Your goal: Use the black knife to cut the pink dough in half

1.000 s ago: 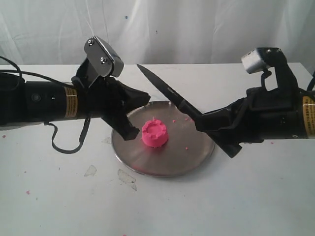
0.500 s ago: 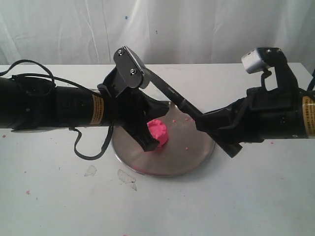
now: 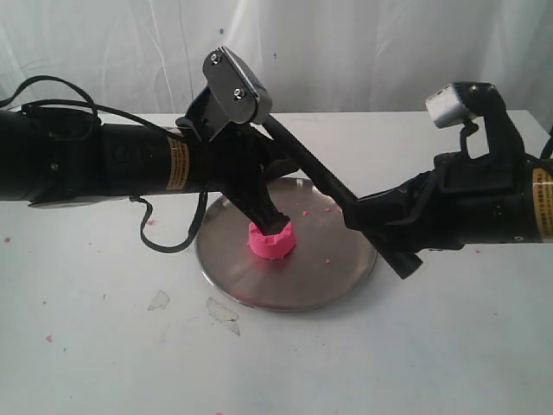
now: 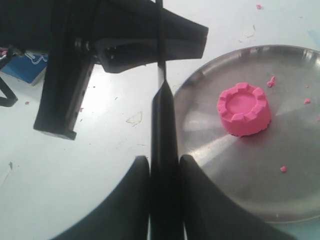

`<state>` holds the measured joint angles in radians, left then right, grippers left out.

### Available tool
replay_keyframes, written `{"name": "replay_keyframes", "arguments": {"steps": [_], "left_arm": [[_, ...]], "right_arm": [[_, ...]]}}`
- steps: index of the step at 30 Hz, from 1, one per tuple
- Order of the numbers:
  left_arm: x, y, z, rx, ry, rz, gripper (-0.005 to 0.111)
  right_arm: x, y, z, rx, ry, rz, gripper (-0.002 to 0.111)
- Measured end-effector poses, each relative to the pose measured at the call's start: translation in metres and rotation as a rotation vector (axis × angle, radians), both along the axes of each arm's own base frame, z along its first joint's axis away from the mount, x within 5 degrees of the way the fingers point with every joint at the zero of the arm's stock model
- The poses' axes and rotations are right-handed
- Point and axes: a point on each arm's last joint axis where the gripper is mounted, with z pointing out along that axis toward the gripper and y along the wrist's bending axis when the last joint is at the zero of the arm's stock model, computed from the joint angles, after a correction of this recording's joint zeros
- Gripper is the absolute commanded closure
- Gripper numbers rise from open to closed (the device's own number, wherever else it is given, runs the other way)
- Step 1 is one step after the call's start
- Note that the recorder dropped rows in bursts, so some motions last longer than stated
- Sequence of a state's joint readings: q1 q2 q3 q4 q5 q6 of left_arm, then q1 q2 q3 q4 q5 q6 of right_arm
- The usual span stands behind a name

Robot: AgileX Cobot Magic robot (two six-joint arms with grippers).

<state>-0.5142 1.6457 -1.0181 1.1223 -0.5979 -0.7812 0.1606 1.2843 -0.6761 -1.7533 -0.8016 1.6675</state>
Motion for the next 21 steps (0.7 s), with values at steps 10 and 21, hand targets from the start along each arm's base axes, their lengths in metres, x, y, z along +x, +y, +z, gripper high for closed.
{"name": "replay_keyframes", "arguments": {"steps": [10,21], "left_arm": [[-0.001,-0.006,0.005,-0.01,-0.014,-0.014,0.107],[-0.007,-0.023,0.014,0.031,-0.041,-0.025,0.107]], "right_arm": [[0.0,0.0,0.0,0.003,0.002,-0.002,0.108],[0.001,0.0,0.0,0.001,0.002,-0.009,0.108]]}}
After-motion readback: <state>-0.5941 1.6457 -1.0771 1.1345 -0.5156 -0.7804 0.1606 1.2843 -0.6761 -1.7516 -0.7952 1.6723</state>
